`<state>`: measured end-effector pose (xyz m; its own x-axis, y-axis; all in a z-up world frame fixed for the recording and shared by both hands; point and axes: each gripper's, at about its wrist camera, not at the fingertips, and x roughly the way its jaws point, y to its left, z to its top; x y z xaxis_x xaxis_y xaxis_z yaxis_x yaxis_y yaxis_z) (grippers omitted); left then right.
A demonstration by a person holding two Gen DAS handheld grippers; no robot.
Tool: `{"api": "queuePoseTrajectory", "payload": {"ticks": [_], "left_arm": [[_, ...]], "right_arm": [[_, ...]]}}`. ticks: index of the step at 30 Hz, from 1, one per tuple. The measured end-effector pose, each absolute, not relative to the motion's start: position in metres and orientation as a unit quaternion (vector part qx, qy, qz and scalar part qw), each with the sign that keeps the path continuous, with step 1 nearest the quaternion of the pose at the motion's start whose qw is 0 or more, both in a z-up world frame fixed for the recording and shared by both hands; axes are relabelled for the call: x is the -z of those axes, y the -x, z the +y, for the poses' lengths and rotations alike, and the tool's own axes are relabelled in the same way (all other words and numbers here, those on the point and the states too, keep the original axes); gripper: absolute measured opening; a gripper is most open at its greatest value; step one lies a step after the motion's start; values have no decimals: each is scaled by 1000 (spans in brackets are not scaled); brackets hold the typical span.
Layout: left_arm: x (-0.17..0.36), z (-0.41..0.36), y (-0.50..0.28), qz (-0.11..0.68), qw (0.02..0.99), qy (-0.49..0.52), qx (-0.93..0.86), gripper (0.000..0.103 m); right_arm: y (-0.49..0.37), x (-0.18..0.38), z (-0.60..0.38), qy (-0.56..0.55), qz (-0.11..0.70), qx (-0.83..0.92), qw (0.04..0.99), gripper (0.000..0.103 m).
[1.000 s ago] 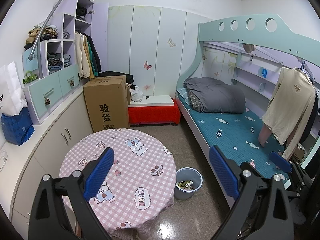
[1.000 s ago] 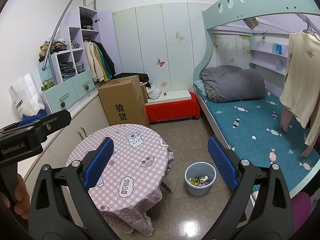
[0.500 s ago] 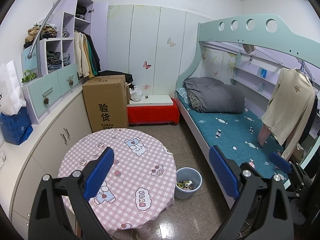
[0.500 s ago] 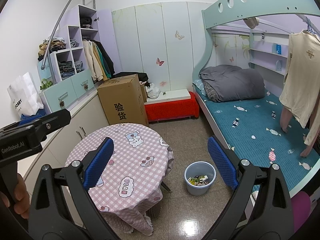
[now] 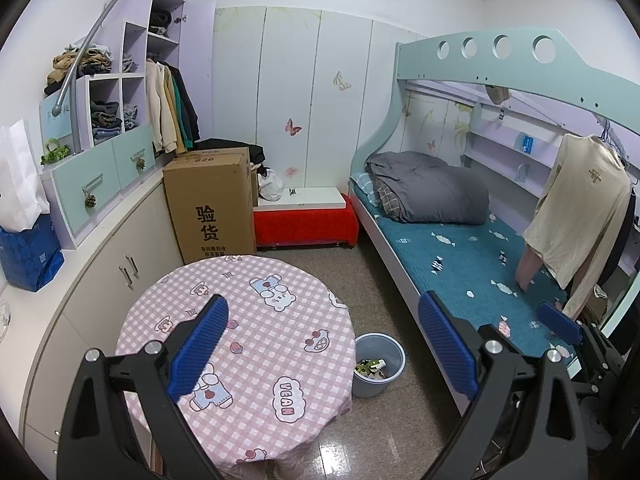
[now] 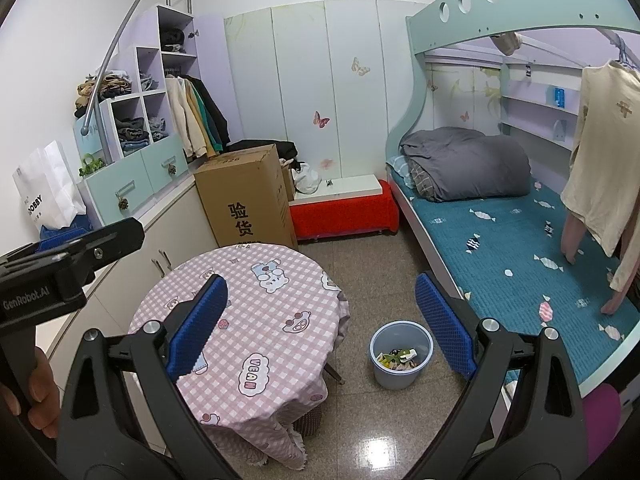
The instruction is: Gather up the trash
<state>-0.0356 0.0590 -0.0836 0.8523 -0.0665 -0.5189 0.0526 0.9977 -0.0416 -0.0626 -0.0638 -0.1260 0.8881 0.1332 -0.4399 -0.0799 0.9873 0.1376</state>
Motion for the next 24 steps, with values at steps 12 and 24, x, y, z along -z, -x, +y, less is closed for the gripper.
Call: {"api": "queuePoseTrajectory", "payload": {"ticks": [12, 24], "left_arm": [[90, 64, 28, 273, 961, 14, 32, 94], [93, 70, 18, 279, 960, 20, 29, 94]], "right_arm": [[49, 128, -71, -57, 237, -56, 968, 93], [41, 130, -73, -56, 242, -57, 967, 93]]}}
